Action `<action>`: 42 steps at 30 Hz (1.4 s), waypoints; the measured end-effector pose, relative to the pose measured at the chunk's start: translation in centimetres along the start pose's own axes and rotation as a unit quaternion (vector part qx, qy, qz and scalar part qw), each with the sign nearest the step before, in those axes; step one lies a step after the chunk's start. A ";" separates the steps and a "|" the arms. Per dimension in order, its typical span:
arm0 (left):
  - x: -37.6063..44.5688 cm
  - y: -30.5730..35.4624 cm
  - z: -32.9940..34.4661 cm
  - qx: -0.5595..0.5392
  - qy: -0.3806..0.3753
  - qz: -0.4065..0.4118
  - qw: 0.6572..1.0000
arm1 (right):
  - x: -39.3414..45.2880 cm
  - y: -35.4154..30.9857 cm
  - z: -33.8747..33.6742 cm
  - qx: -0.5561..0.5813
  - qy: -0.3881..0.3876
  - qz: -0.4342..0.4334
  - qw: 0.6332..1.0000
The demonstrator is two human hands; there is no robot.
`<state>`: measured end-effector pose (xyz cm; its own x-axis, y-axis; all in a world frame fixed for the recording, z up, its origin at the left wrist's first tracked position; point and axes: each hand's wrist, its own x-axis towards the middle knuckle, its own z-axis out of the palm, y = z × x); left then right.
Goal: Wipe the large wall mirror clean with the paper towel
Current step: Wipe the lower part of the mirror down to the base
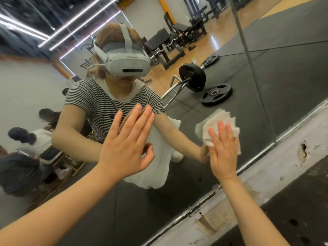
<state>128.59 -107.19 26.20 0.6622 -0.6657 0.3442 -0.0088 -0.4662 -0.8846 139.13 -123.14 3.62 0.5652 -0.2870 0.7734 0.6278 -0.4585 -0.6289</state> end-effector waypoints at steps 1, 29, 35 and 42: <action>0.0 0.0 0.0 -0.001 -0.001 -0.001 1.000 | 0.2 1.0 -0.4 0.014 0.016 0.042 0.999; -0.1 0.0 0.1 -0.004 -0.010 0.000 1.000 | -1.0 4.9 -2.9 0.102 0.028 0.241 0.965; 0.0 0.0 0.0 0.000 0.006 -0.003 1.000 | -0.4 1.6 -1.5 0.107 0.076 0.313 0.941; 0.0 0.0 0.0 -0.001 0.002 -0.001 1.000 | -0.6 -3.5 0.8 0.054 0.040 0.126 0.990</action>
<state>128.59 -107.26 26.20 0.6596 -0.6664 0.3476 -0.0081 -0.4688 -0.8833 137.04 -120.66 5.31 0.6692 -0.4492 0.5920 0.5281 -0.2730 -0.8041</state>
